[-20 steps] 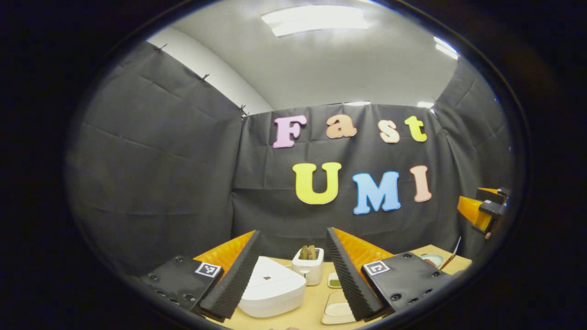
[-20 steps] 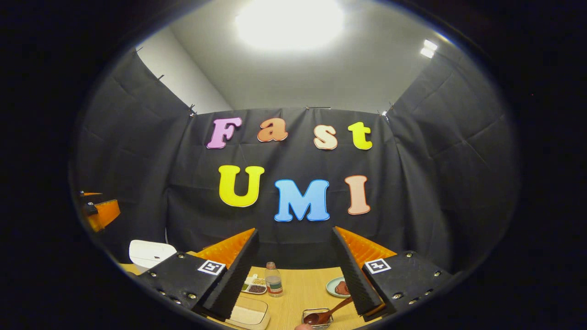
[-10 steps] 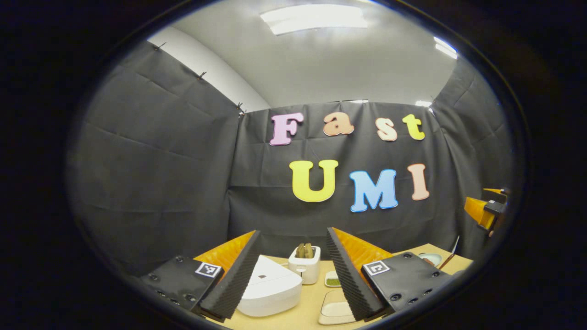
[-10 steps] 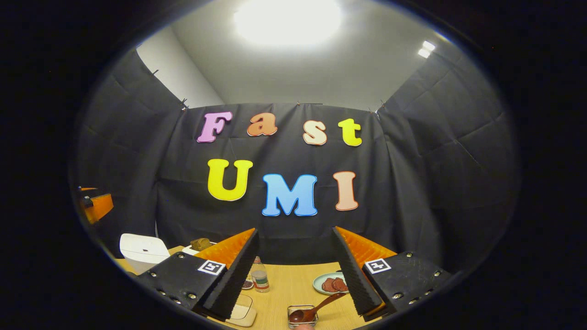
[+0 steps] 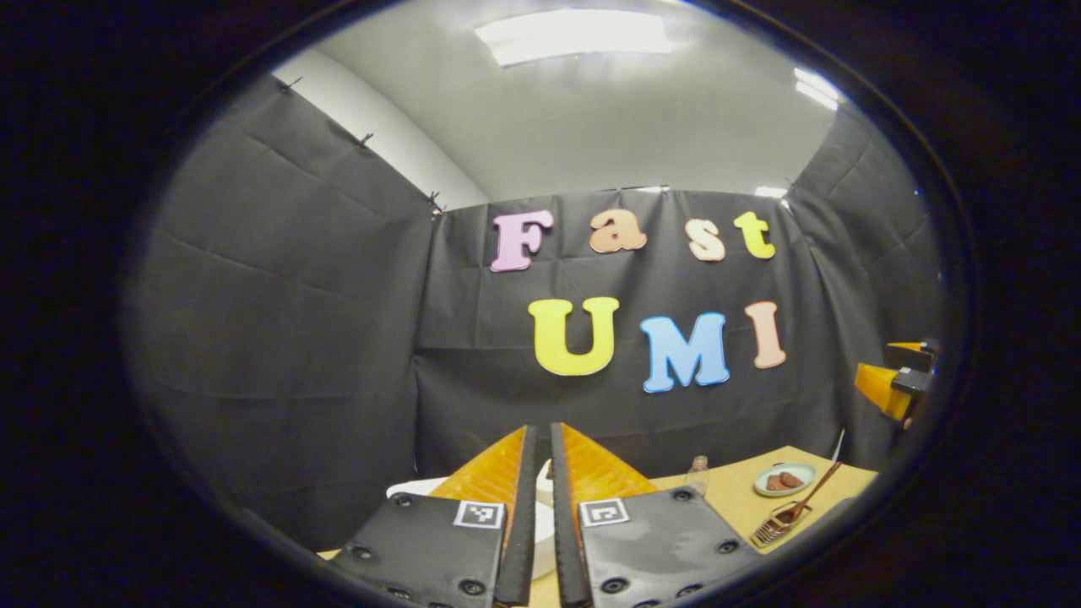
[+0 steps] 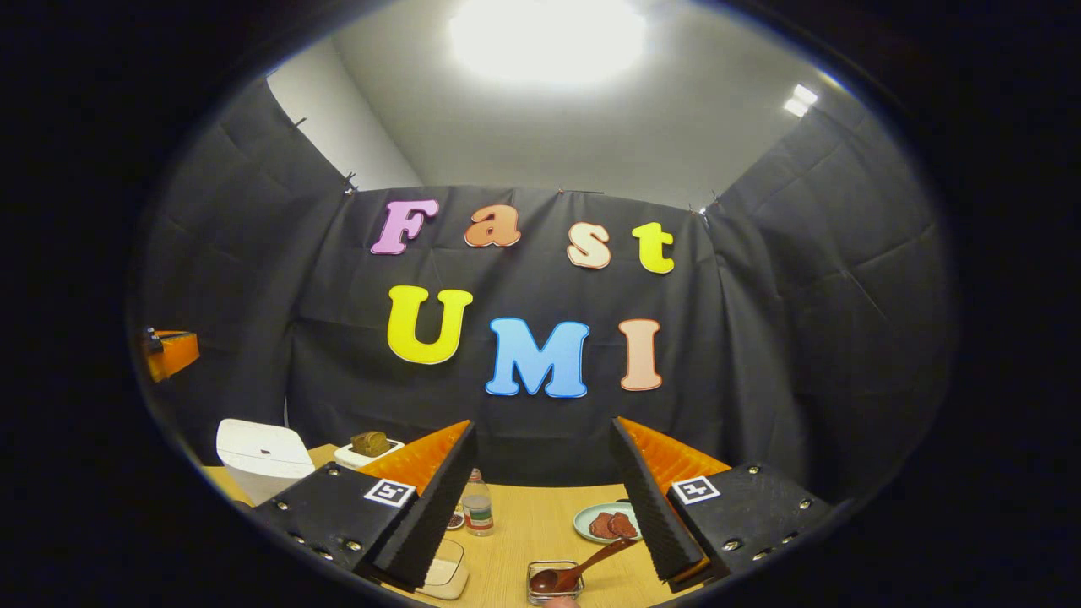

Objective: Close the left gripper, press the button to open the rice cooker; take a wooden spoon from the chopstick holder with the right hand, scoop a spoonful of rice and pour it into the rice cooker, then put the wooden spoon back into the chopstick holder.

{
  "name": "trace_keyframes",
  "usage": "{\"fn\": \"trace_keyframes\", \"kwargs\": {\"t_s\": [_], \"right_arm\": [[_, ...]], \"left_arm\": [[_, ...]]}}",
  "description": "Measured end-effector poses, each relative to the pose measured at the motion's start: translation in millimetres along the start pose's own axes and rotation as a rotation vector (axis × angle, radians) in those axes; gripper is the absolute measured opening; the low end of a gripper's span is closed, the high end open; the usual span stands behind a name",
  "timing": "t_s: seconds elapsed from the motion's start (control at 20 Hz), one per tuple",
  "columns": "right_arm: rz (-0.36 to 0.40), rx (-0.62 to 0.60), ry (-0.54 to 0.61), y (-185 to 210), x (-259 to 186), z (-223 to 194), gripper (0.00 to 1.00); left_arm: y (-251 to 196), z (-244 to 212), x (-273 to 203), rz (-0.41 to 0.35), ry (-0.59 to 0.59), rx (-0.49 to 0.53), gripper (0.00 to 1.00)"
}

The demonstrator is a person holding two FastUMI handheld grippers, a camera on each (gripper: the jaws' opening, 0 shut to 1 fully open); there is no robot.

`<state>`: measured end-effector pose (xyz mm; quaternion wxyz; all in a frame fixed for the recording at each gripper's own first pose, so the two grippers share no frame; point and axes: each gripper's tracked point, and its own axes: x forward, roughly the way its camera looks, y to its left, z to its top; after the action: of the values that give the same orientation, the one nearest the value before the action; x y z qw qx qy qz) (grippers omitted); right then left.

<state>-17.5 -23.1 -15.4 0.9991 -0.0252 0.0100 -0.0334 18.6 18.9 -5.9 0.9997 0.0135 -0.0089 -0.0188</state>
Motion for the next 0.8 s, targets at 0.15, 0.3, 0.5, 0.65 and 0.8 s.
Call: {"fn": "trace_keyframes", "kwargs": {"t_s": [0.15,0.3,0.5,0.65,0.8], "right_arm": [[0.003,-0.003,-0.012,8,-4,5,0.95],[-0.005,-0.019,-0.022,12,-10,7,0.95],[-0.032,-0.033,-0.007,13,-17,2,0.95],[-0.066,-0.033,0.008,12,-23,-1,0.95],[-0.106,-0.044,0.029,6,-30,-8,0.95]], "left_arm": [[19,-1,10,0.008,-0.003,-0.014,0.12],[32,-16,26,-0.025,0.034,-0.045,0.09],[57,-38,52,-0.030,0.093,-0.028,0.07],[66,-54,74,-0.048,0.125,-0.013,0.09],[72,-83,95,-0.073,0.186,-0.013,0.09]]}}
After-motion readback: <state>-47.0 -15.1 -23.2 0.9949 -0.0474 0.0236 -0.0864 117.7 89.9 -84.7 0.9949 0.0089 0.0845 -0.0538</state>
